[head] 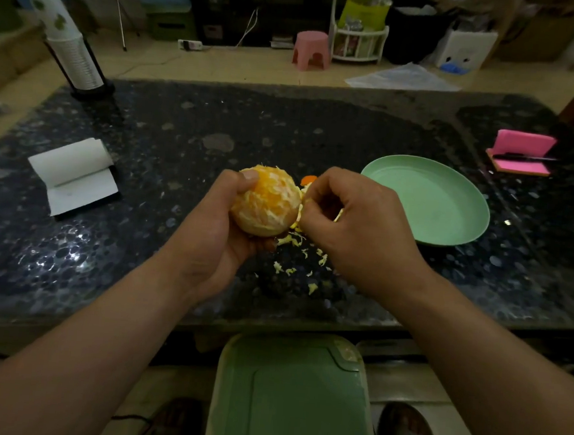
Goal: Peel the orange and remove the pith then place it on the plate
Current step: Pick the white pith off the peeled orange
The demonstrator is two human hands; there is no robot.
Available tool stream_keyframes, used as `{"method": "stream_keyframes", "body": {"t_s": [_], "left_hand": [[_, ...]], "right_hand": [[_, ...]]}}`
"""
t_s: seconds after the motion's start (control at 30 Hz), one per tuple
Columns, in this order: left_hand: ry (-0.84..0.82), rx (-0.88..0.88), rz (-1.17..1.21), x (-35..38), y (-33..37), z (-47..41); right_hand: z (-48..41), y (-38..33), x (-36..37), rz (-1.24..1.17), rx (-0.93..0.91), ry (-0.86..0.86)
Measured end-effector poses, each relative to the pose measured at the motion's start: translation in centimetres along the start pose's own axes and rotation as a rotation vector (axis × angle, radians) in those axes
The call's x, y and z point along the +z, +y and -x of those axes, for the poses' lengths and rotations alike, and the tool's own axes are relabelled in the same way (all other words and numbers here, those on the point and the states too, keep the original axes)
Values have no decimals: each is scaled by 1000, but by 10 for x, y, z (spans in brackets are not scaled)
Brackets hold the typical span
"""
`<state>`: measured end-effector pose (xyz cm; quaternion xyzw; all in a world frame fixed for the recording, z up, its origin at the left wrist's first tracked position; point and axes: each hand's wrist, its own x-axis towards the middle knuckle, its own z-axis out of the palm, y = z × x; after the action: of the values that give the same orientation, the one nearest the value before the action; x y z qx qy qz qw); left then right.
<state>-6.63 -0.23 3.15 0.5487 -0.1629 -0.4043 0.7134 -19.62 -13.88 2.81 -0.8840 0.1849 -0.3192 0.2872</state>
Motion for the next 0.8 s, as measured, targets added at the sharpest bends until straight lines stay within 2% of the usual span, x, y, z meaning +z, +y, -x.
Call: {"method": "stream_keyframes", "body": {"t_s": [0.2,0.43,0.57,0.8], "left_hand": [[0,0,-1,-2,2,-1],[27,50,-76,-4,-1,-4],[23,67,-85,-6,-2,-4],[-23,29,-45,-5,-3,-3]], "right_hand": [[2,-8,-4,-129,63,-55],[2,-11,-2,-56,56,-111],[1,-12,-2,-147,115,-142],[0,-13,-2,-245,170,-123]]}}
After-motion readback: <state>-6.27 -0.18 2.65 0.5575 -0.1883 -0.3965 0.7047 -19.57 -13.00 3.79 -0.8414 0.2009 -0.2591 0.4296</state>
